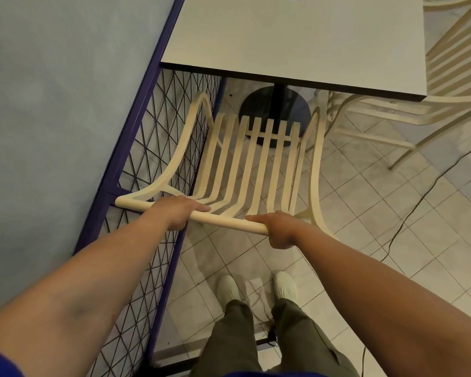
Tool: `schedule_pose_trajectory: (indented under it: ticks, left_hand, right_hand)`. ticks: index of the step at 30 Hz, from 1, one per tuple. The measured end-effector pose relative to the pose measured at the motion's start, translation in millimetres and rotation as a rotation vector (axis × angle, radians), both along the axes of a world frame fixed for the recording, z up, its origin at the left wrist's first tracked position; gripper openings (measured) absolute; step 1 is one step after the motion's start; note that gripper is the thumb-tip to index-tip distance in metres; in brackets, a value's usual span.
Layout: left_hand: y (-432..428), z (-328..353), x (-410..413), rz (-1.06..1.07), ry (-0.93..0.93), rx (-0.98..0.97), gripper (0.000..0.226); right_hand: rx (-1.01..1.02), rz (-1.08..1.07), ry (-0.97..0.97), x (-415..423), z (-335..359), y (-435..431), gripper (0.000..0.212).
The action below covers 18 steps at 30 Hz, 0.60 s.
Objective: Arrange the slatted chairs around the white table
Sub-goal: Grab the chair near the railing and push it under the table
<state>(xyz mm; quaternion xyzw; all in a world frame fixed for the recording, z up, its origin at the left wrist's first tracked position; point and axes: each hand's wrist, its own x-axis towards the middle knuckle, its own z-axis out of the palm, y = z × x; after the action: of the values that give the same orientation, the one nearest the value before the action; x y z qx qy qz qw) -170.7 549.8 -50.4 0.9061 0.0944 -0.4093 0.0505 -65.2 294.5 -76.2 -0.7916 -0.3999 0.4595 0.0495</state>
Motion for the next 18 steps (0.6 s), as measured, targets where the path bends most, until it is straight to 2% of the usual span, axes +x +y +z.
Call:
schedule_pose_trajectory:
  ticks: [7,11,18]
  left_hand:
    - [8.4,0.8,-2.8,-0.014,0.027,-0.032,0.084]
    - [9.2,-1.2,-1.5,-0.003,0.041,-0.028,0.087]
    - [6.5,-0.6,6.2,0.0,0.036,-0.056,0.086]
  right_hand:
    - [-0.027,-0.051,0.078,5.3,-4.7,-0.3,0.08]
    - [-0.067,0.035,0.025,7.6,-2.2,-2.1,0.086]
    - [-0.048,-0.008,-0.002,6.5,-5.0,-5.1,0.088]
